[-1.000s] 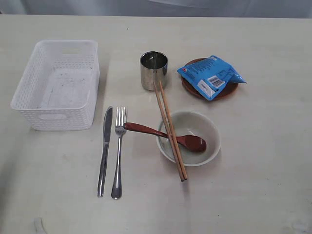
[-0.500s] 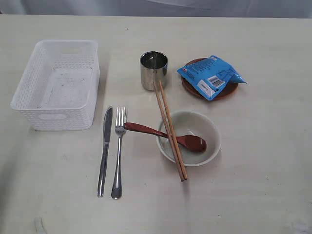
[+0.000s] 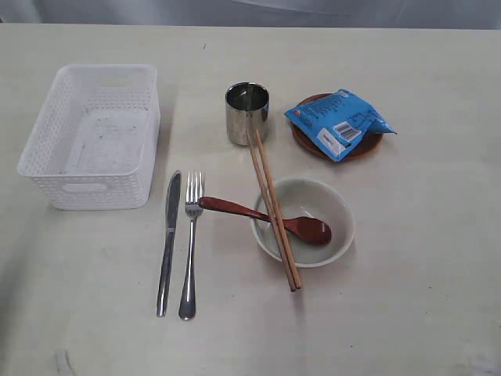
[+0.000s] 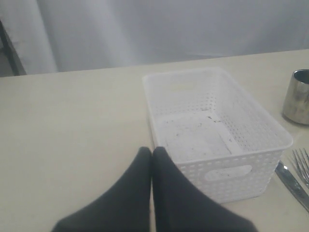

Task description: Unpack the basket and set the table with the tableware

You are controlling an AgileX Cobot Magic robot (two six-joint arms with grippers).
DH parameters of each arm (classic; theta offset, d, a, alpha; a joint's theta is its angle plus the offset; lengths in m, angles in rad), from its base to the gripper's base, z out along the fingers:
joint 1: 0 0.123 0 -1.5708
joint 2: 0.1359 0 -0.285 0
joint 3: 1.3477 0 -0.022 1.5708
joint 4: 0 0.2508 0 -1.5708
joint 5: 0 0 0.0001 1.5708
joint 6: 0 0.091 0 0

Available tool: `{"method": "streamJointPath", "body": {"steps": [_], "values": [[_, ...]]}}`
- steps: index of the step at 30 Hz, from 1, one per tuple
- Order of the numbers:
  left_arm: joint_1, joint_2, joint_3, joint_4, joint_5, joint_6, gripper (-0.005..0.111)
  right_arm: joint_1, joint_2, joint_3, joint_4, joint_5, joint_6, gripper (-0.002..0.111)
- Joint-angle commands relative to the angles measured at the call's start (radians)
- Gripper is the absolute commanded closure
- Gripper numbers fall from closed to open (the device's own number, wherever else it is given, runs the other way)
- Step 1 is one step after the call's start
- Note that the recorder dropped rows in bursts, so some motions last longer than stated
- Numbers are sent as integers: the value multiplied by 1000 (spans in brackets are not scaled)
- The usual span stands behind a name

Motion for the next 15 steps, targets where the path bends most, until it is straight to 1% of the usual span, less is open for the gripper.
{"method": "streamJointPath", "body": {"steps": [1,5,12,14,15], "values": [[-6,-3,3,-7,-1,5,107,-8,-46,105,-27,-66,-6,109],[-6,-3,3,-7,-1,5,107,-8,-80,202,-61,-66,-6,109],[-6,-3,3,-7,-1,5,107,-8,-110,382,-61,-84,-6,109],[-6,-3,3,-7,-1,5,107,-8,-110,382,-61,-87,-6,109],[-6,-3,3,-7,-1,5,107,-8,-110,382,-61,-24,-6,109]]}}
